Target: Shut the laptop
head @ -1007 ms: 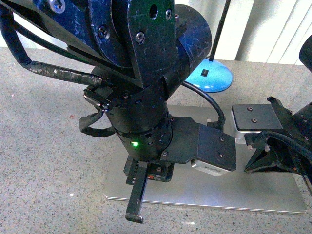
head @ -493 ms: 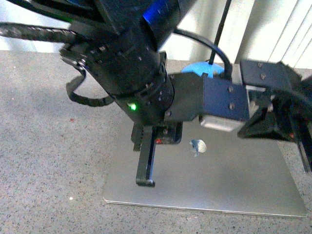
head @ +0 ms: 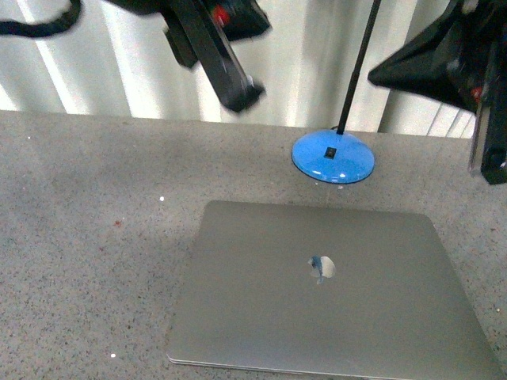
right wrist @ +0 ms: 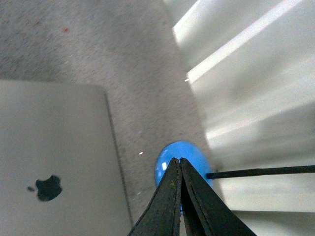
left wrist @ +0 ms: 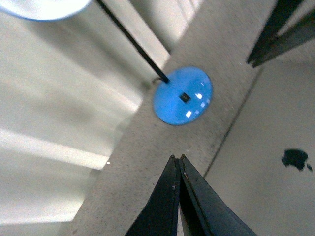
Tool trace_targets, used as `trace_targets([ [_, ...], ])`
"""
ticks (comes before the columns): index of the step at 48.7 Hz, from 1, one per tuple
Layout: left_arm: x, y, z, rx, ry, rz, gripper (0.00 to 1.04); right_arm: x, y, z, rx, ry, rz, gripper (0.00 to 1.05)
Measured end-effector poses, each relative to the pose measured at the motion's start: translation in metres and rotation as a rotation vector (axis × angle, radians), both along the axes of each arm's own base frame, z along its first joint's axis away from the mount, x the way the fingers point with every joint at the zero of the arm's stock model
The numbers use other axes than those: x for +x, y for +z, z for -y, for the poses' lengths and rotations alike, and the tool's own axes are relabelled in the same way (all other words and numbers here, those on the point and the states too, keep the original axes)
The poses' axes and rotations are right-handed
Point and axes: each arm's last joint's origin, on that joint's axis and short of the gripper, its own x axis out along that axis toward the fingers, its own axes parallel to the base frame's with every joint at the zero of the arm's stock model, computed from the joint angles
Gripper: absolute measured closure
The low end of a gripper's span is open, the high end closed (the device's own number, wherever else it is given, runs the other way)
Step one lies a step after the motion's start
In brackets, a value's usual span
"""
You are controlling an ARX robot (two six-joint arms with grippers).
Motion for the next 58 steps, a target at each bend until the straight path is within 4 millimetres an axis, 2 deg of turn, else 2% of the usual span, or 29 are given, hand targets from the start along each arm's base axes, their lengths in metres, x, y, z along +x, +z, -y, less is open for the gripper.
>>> trace_targets([
  [5, -0.027, 0.029, -0.027, -0.227, 0.129, 0.044, 1.01, -0.018, 0.027, -0.002, 0.086, -0.068, 0.125, 1.02],
  [12, -0.059, 0.048, -0.045, -0.438, 0.201, 0.065, 1.01, -0.038, 0.044, -0.002, 0.191, -0.142, 0.200, 1.02],
  [15, -0.075, 0.050, -0.053, -0.536, 0.272, 0.073, 1.01, -0.048, 0.051, -0.001, 0.267, -0.222, 0.249, 1.02],
  [19, -0.090, 0.037, -0.063, -0.580, 0.368, 0.058, 1.01, -0.059, 0.056, 0.005, 0.366, -0.344, 0.267, 1.02],
  [23, -0.101, 0.022, -0.083, -0.654, 0.456, 0.003, 1.01, -0.072, 0.058, 0.021, 0.493, -0.458, 0.245, 1.02],
  [27, -0.109, 0.018, -0.100, -0.712, 0.518, -0.015, 1.01, -0.079, 0.056, 0.035, 0.560, -0.528, 0.231, 1.02],
  [34, -0.123, 0.000, -0.130, -0.796, 0.633, -0.041, 1.01, -0.089, 0.037, 0.069, 0.625, -0.696, 0.189, 1.02],
  [39, -0.133, -0.029, -0.153, -0.809, 0.744, -0.088, 1.01, -0.096, 0.019, 0.093, 0.641, -0.802, 0.148, 1.02],
  [43, -0.143, -0.047, -0.167, -0.804, 0.720, 0.042, 1.01, -0.103, 0.017, 0.109, 0.681, -0.867, 0.160, 1.02],
  [50, -0.163, -0.065, -0.179, -0.788, 0.717, 0.116, 1.01, -0.128, 0.002, 0.106, 0.813, -0.916, 0.140, 1.02],
  [58, -0.177, -0.081, -0.174, -0.776, 0.731, 0.120, 1.01, -0.153, -0.014, 0.091, 0.846, -0.913, 0.132, 1.02],
])
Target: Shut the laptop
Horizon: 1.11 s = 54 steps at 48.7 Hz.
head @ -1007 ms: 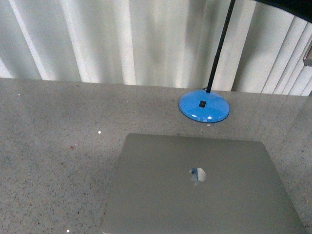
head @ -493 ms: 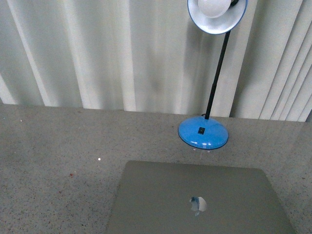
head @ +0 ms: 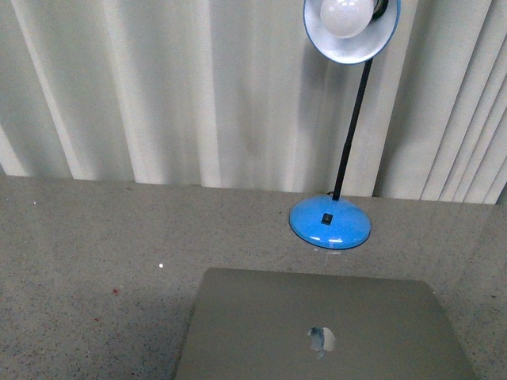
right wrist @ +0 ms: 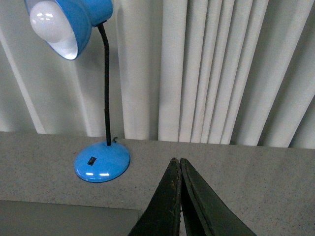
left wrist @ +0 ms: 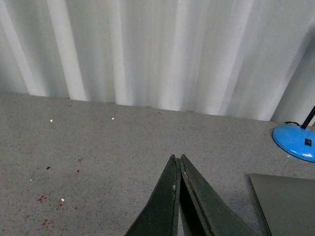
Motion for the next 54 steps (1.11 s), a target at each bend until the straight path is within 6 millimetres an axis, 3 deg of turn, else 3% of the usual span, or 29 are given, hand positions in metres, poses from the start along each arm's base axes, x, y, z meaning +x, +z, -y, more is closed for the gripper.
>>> trace_targets([
  [22, -0.014, -0.008, 0.024, 0.008, -0.019, 0.038, 1.01, -0.030, -0.027, -0.017, 0.006, -0.001, -0.006, 1.02],
  [39, -0.020, -0.009, 0.024, 0.008, -0.014, 0.041, 1.01, -0.042, -0.040, -0.017, 0.006, 0.000, 0.006, 1.02],
  [54, -0.033, -0.012, 0.024, 0.008, -0.013, 0.034, 1.01, -0.050, -0.039, -0.017, 0.007, 0.000, 0.013, 1.02],
])
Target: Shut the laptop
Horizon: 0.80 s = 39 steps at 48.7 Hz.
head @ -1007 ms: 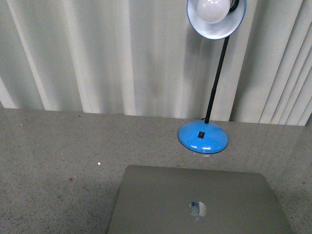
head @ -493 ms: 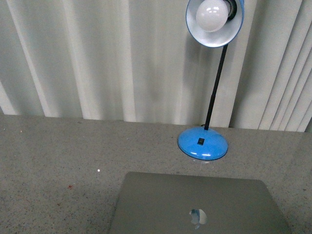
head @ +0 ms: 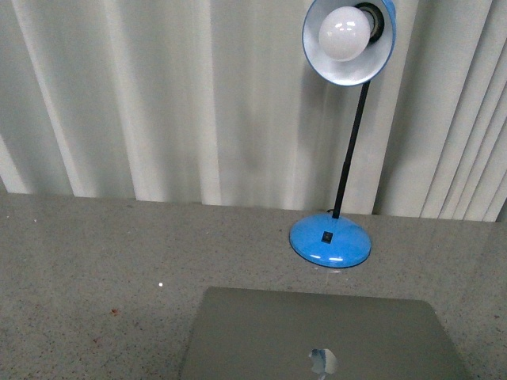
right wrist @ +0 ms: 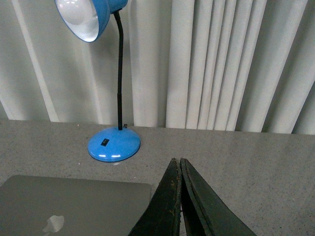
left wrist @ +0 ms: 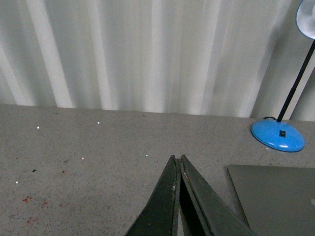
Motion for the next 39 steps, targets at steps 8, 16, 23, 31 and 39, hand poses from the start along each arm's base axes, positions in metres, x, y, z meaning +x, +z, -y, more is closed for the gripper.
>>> trace_targets([
  [8, 0.000, 0.000, 0.000, 0.000, 0.000, 0.000, 1.01, -0.002, 0.000, 0.000, 0.000, 0.000, -0.003, 1.02],
  [16, 0.000, 0.000, 0.000, 0.000, 0.000, 0.000, 1.01, -0.005, -0.001, 0.000, 0.000, 0.000, -0.003, 1.02],
  [23, 0.000, 0.000, 0.000, 0.000, 0.000, 0.000, 1.01, -0.014, -0.006, 0.000, 0.000, 0.002, -0.039, 1.02],
  [31, 0.000, 0.000, 0.000, 0.000, -0.001, 0.001, 1.01, -0.017, -0.003, 0.000, 0.000, 0.000, -0.007, 1.02],
  [39, 0.000, 0.000, 0.000, 0.000, 0.000, 0.001, 1.01, -0.017, -0.004, 0.000, 0.000, 0.001, -0.009, 1.02],
])
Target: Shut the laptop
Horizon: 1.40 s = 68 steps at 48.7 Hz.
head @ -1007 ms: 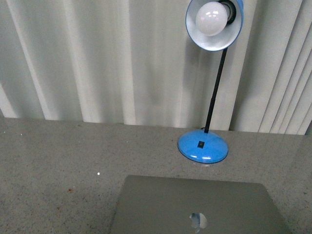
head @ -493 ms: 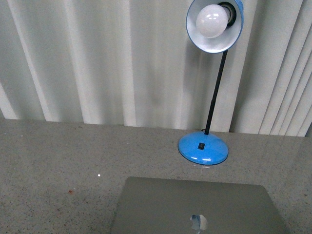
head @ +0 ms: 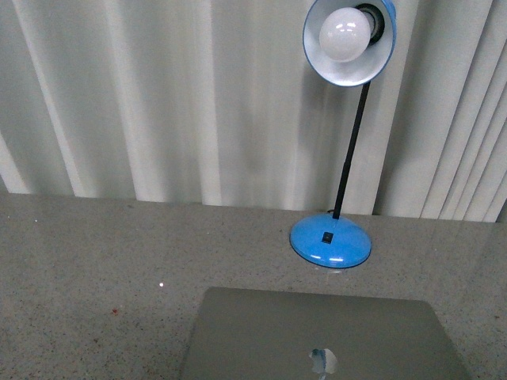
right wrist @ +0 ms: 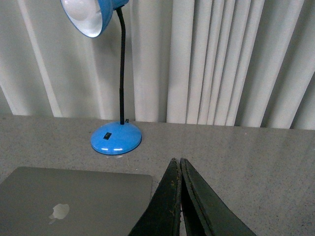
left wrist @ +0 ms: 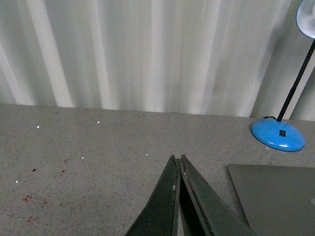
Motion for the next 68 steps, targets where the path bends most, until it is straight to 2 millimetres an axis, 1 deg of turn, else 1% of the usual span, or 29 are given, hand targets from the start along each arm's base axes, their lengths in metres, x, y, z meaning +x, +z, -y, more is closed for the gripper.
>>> trace_targets([
  [7, 0.0000, 0.0000, 0.0000, 0.000, 0.000, 0.000, 1.01, 0.0000, 0.0000, 0.0000, 0.000, 0.000, 0.000, 1.02],
  [9, 0.0000, 0.0000, 0.0000, 0.000, 0.000, 0.000, 0.97, 0.0000, 0.0000, 0.0000, 0.000, 0.000, 0.000, 1.02],
  [10, 0.0000, 0.0000, 0.0000, 0.000, 0.000, 0.000, 0.91, 0.0000, 0.0000, 0.0000, -0.001, 0.000, 0.000, 1.01],
  [13, 0.0000, 0.0000, 0.0000, 0.000, 0.000, 0.000, 0.77, 0.0000, 0.0000, 0.0000, 0.000, 0.000, 0.000, 0.88],
  [15, 0.0000, 0.0000, 0.0000, 0.000, 0.000, 0.000, 0.68, 0.0000, 0.0000, 0.0000, 0.000, 0.000, 0.000, 0.77],
  [16, 0.0000, 0.0000, 0.0000, 0.000, 0.000, 0.000, 0.63, 0.0000, 0.0001, 0.0000, 0.000, 0.000, 0.000, 0.74],
  [18, 0.0000, 0.0000, 0.0000, 0.000, 0.000, 0.000, 0.52, 0.0000, 0.0000, 0.0000, 0.000, 0.000, 0.000, 0.63],
  [19, 0.0000, 0.0000, 0.0000, 0.000, 0.000, 0.000, 0.48, 0.0000, 0.0000, 0.0000, 0.000, 0.000, 0.000, 0.59],
  [21, 0.0000, 0.0000, 0.0000, 0.000, 0.000, 0.000, 0.40, 0.0000, 0.0000, 0.0000, 0.000, 0.000, 0.000, 0.49],
  [23, 0.0000, 0.0000, 0.0000, 0.000, 0.000, 0.000, 0.29, 0.0000, 0.0000, 0.0000, 0.000, 0.000, 0.000, 0.40],
  [27, 0.0000, 0.0000, 0.0000, 0.000, 0.000, 0.000, 0.11, 0.0000, 0.0000, 0.0000, 0.000, 0.000, 0.000, 0.20],
  [28, 0.0000, 0.0000, 0.0000, 0.000, 0.000, 0.000, 0.06, 0.0000, 0.0000, 0.0000, 0.000, 0.000, 0.000, 0.17],
  [29, 0.0000, 0.0000, 0.0000, 0.001, 0.000, 0.000, 0.05, 0.0000, 0.0001, 0.0000, 0.000, 0.000, 0.000, 0.12],
  [31, 0.0000, 0.0000, 0.0000, 0.000, 0.000, 0.000, 0.08, 0.0000, 0.0001, 0.0000, 0.001, 0.000, 0.000, 0.05],
  [35, 0.0000, 0.0000, 0.0000, 0.000, 0.000, 0.000, 0.07, 0.0000, 0.0000, 0.0000, 0.000, 0.000, 0.000, 0.08],
  [68, 0.0000, 0.0000, 0.0000, 0.000, 0.000, 0.000, 0.07, 0.0000, 0.0000, 0.0000, 0.000, 0.000, 0.000, 0.07],
])
